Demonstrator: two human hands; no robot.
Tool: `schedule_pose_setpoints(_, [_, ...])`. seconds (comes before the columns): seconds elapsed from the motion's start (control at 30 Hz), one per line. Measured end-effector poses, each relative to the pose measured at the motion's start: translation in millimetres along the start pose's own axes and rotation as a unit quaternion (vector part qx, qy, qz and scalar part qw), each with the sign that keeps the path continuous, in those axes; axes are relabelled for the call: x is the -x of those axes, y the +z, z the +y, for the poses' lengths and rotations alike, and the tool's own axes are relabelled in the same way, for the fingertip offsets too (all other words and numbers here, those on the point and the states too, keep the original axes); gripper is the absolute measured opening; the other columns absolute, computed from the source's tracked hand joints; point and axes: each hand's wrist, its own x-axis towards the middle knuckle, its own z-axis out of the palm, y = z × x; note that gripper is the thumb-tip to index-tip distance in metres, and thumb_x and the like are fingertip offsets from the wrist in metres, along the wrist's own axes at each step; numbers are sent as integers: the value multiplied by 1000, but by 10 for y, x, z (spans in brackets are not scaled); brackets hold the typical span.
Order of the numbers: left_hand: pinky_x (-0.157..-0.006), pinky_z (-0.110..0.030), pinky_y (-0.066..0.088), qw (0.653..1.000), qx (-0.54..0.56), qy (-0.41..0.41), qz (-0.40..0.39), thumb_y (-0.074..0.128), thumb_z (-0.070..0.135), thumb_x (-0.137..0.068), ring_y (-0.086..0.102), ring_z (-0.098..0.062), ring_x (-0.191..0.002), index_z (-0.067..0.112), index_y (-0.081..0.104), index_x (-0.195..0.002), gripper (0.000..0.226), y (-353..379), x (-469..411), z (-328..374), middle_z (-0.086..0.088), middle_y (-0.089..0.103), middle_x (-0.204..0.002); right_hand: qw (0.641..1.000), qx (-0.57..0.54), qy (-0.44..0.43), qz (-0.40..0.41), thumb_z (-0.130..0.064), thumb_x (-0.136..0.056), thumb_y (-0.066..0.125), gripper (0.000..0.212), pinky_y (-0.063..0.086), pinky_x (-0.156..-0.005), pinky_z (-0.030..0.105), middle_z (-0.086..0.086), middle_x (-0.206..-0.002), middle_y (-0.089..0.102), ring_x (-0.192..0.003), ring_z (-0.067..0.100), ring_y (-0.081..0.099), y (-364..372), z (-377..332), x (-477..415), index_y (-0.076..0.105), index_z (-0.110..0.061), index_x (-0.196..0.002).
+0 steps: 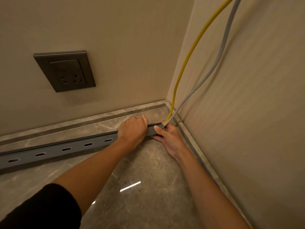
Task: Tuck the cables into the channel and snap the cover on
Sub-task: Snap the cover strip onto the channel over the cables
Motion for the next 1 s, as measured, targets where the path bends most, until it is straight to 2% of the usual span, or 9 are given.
schedule_pose_setpoints(0.13, [-80, -42, 47, 1000, -9, 7, -6, 34, 13, -96, 57, -39, -104, 6, 27, -140, 45, -38, -19, -22, -21, 61, -112, 1000, -11, -4, 3, 4, -89, 52, 14, 58, -66, 20, 8, -85, 63, -63, 4, 70, 4, 12, 2, 57, -9, -87])
schedule_pose_setpoints(0.2, [-75, -39, 49, 997, 72, 4, -41, 31, 22, -98, 62, -40, -94, 4, 48, -121, 33, -87, -56, -85, -22, 65, -100, 1000, -18, -4, -4, 4, -90, 51, 16, 58, -68, 20, 7, -86, 63, -65, 3, 70, -5, 6, 9, 57, -10, -88])
schedule_pose_setpoints(0.3, [-54, -31, 52, 922, 313, -58, -221, 27, 38, -98, 64, -33, -54, 5, 60, -82, 50, -237, -130, -195, -20, 67, -69, 1000, -27, -7, -13, 6, -90, 49, 19, 57, -70, 18, 6, -87, 62, -68, 2, 69, -19, -9, 39, 57, -11, -88])
schedule_pose_setpoints(0.37, [-48, -27, 50, 902, 332, -46, -271, 28, 44, -98, 57, -24, -43, 9, 58, -73, 52, -271, -140, -246, -13, 62, -59, 999, -37, -11, -14, 7, -90, 48, 20, 57, -70, 18, 7, -88, 62, -68, 2, 70, -14, -7, 53, 57, -11, -89])
schedule_pose_setpoints(0.43, [-55, -28, 49, 941, 260, 1, -218, 27, 47, -97, 58, -23, -49, 10, 59, -76, 53, -248, -110, -251, -10, 62, -62, 999, -40, -12, -4, 5, -90, 49, 19, 56, -74, 20, 6, -90, 63, -73, 5, 69, 9, -7, 49, 58, -12, -91])
schedule_pose_setpoints(0.5, [-71, -33, 47, 980, 159, 26, -118, 26, 47, -97, 64, -31, -76, 13, 64, -88, 52, -191, -66, -234, -14, 68, -83, 999, -36, 6, 17, 0, -91, 51, 14, 54, -84, 29, 6, -92, 63, -81, 11, 65, 27, -16, 36, 58, -12, -93])
schedule_pose_setpoints(0.6, [-78, -37, 43, 995, 82, 46, -26, 24, 44, -99, 60, -34, -102, 12, 62, -100, 49, -161, -14, -198, -17, 67, -107, 998, -19, 53, 22, -11, -93, 52, 8, 57, -78, 28, 14, -91, 65, -78, 18, 68, 33, -69, 30, 58, -7, -95])
schedule_pose_setpoints(0.87, [-76, -36, 41, 988, 124, 72, -48, 28, 34, -100, 58, -35, -100, 8, 57, -109, 39, -163, -32, -272, -19, 64, -109, 997, -44, 51, 29, -1, -95, 45, 12, 46, -94, 41, 17, -103, 61, -99, 31, 60, 83, -57, 52, 56, -3, -97])
schedule_pose_setpoints(1.0, [-75, -37, 41, 988, 142, 54, -33, 32, 31, -100, 58, -37, -97, 5, 59, -101, 38, -215, -90, -258, -21, 64, -104, 998, -57, 40, 2, 2, -94, 43, 18, 58, -77, 31, 13, -99, 64, -93, 22, 63, 60, -29, 62, 57, -6, -99])
